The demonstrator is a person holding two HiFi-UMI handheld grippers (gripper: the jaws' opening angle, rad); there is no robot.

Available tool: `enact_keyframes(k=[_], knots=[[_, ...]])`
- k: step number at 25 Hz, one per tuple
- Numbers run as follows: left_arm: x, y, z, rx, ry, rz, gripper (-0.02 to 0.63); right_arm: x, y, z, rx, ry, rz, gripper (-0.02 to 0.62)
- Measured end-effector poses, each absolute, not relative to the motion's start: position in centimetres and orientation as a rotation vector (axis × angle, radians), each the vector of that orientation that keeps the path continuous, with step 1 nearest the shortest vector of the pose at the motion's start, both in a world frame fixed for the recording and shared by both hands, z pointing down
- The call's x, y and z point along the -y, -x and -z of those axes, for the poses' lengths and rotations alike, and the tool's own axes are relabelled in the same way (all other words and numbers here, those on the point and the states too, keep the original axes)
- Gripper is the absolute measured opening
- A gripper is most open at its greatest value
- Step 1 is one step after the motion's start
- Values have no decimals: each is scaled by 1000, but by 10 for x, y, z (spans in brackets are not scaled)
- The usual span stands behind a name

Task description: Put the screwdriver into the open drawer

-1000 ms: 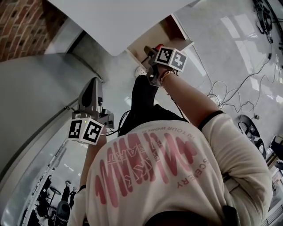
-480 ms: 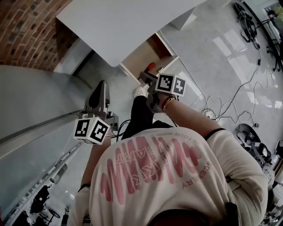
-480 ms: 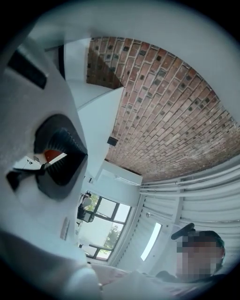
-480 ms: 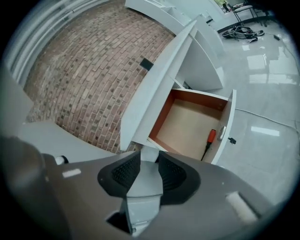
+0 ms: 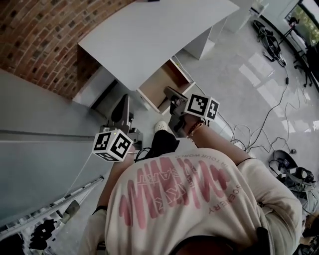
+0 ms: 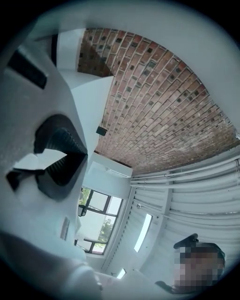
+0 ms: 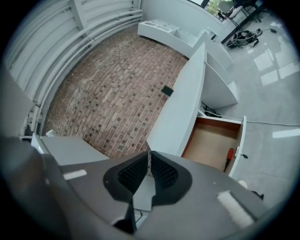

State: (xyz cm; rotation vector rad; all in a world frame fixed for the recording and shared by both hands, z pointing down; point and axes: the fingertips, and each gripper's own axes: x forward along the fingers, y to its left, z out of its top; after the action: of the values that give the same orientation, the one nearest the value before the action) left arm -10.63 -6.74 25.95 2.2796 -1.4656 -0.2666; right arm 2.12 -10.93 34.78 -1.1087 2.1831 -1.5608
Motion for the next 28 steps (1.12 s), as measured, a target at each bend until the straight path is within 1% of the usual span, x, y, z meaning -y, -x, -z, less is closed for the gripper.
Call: enact_keyframes(k=[1,4,8,14,20,28], knots=[[64,103,-252,1464,-2296,270,5,107,-27,-337,-2189,1112,1528,8],[53,91,-234,1460,-2343,279,5,101,-45,-306,-2233,1131,1405,7],[37,77,-223,1443,-2381,275,5,92,-73,-272,-2376,1231,1140,8],[16,59,-218,1417,-2424,245,5,71,-98,-260,-2571,1398,853,8],[-1,38,-225,1375,-2437,218,5,45,-109,-272,-2646,1444,811,6],[-17,27,-227,1374,-2438,222,5,24,-121,-286,-2676,1491,824,8]])
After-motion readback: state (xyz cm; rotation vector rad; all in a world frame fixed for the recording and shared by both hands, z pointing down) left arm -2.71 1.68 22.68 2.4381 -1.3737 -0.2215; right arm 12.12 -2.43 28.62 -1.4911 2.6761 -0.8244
